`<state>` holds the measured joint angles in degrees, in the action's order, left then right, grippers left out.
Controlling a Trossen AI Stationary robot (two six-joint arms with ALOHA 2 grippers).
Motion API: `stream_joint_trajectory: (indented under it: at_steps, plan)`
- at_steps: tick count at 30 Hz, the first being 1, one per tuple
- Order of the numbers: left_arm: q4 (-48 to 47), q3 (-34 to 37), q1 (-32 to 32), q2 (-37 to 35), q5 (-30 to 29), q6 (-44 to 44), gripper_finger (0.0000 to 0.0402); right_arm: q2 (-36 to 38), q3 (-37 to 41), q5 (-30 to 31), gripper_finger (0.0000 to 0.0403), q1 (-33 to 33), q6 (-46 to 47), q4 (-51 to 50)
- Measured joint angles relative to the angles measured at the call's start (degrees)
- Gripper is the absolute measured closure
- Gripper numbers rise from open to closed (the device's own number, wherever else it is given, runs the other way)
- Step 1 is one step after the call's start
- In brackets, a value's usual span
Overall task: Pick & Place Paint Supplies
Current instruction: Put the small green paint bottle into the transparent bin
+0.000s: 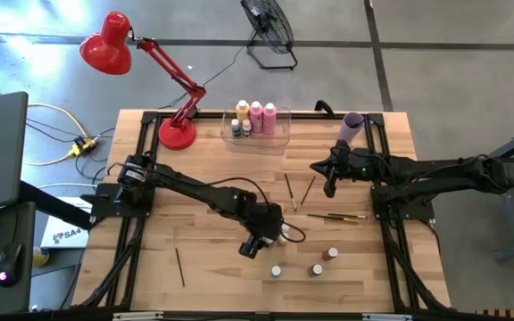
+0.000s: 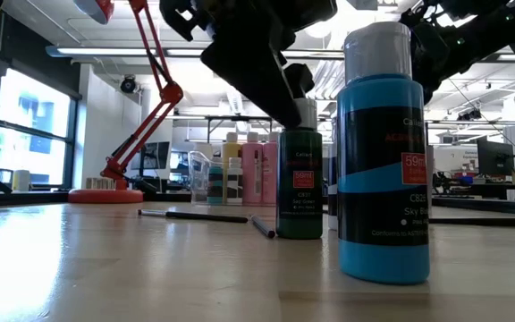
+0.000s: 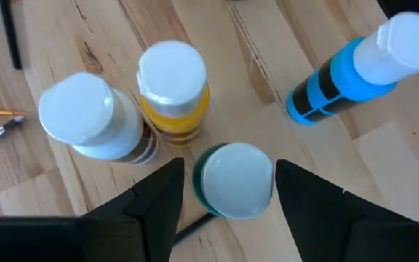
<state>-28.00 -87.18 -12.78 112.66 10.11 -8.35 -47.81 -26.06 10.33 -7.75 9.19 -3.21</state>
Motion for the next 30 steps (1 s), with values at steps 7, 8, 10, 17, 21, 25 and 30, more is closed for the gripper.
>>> stream_joint_trajectory:
  at_steps: [7, 8, 10, 17, 21, 25, 30]
  plan:
    - [1.5, 0.0, 0.0, 0.0, 0.0, 0.3, 0.0187, 0.0, 0.0, 0.0, 0.0395, 0.0, 0.0, 0.0]
    - [1.5, 0.0, 0.0, 0.0, 0.0, 0.7, 0.0187, 0.0, 0.0, 0.0, 0.0395, 0.0, 0.0, 0.0]
    - [1.4, 0.0, 0.0, 0.0, 0.0, 1.5, 0.0187, 0.0, 0.0, 0.0, 0.0395, 0.0, 0.0, 0.0]
    - [1.1, 0.0, 0.0, 0.0, 0.0, 1.7, 0.0187, 0.0, 0.0, 0.0, 0.0395, 0.0, 0.0, 0.0]
    - [1.1, 0.0, 0.0, -0.1, 0.0, 1.7, 0.0189, 0.0, 0.0, 0.0, 0.0395, 0.0, 0.0, 0.0]
    - [1.1, 0.0, 0.0, -0.1, 0.0, 1.7, 0.0212, 0.0, 0.0, 0.0, 0.0395, 0.0, 0.0, 0.0]
    - [1.2, 0.0, 0.0, -0.1, -0.1, 1.7, 0.0258, 0.0, 0.0, 0.0, 0.0395, 0.0, 0.0, 0.0]
